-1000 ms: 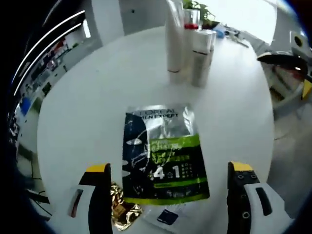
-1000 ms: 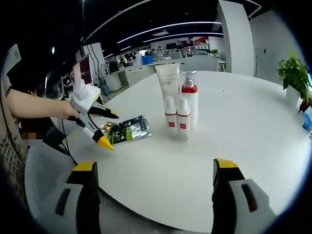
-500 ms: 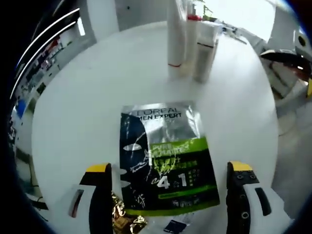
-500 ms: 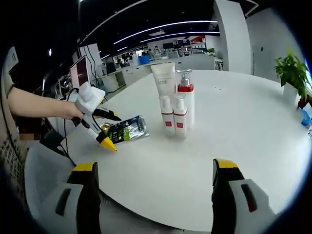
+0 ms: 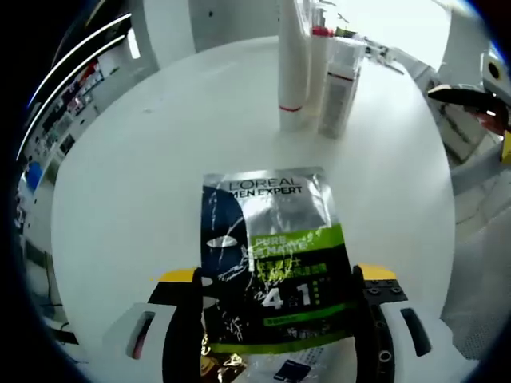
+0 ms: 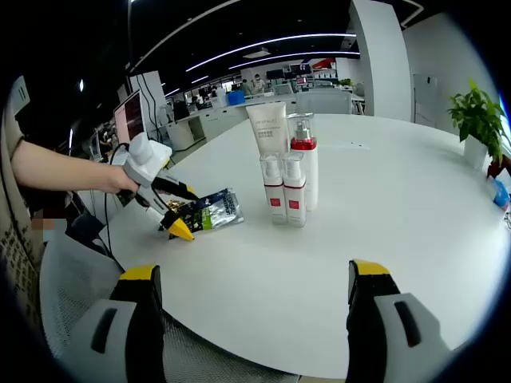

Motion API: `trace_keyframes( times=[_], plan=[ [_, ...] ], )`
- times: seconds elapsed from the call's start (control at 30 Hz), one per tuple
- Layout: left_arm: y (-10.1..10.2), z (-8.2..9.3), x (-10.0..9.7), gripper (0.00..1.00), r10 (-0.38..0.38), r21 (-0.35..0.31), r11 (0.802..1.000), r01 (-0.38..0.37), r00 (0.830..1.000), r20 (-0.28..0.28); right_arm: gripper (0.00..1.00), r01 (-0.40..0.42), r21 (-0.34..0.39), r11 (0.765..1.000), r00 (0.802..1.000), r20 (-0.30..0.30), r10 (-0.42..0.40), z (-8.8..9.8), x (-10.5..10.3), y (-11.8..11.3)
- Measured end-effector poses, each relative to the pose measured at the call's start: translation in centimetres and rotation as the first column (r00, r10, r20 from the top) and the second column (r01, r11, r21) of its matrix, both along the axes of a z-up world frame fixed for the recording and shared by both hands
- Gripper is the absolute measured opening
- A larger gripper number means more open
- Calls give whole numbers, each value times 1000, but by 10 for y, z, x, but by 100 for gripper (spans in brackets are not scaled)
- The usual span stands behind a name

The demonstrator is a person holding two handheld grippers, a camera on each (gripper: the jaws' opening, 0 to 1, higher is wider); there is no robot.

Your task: Arrange the skincare products in the storage area until every visible bottle or jar stands upright without overlapping.

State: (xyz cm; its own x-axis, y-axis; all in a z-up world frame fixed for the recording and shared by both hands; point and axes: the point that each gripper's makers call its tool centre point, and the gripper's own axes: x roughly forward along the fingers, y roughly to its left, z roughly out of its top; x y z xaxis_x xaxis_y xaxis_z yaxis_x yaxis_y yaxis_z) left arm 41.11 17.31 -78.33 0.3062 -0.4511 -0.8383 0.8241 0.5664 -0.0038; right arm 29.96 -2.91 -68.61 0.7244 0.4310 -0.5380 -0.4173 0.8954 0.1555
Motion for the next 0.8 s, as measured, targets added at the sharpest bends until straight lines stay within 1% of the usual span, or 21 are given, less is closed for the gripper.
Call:
trace_keyframes(
  times=[0.1,0.13,0.17,0.2,0.23,0.27,0.3,0.37,0.53,0.8],
  plan=[
    [-2,5,-3,71,15,2,1000,-15,1000,1,97,0,1,1000,1000,0,0,0,0,0],
    [-2,6,-4,69,16,3,1000,-16,1000,4,97,0,0,1000,1000,0,0,0,0,0],
    [-3,8,-4,65,19,1,1000,-19,1000,6,97,0,0,1000,1000,0,0,0,0,0],
    [-4,12,-4,57,32,-15,999,-32,999,6,97,1,1,1000,1000,1,-1,0,0,0],
    [-1,13,-1,56,55,-9,998,-55,998,15,97,1,1,1000,1000,1,-1,0,0,0],
    [-3,12,-5,56,43,-11,999,-43,999,2,97,1,1,1000,1000,1,-2,0,0,0],
    [-3,12,-6,56,41,-11,999,-41,999,6,97,1,0,1000,1000,1,-1,0,0,0],
    [-4,12,-6,55,55,-10,998,-55,998,4,96,1,-1,1000,1000,2,-1,0,0,0],
    [-6,11,-6,55,78,0,997,-78,997,21,96,2,-2,1000,1000,4,-2,0,0,0],
    [-6,7,-2,54,102,-16,995,-101,994,35,96,4,-3,1000,1000,6,-4,1,1,0]
  ],
)
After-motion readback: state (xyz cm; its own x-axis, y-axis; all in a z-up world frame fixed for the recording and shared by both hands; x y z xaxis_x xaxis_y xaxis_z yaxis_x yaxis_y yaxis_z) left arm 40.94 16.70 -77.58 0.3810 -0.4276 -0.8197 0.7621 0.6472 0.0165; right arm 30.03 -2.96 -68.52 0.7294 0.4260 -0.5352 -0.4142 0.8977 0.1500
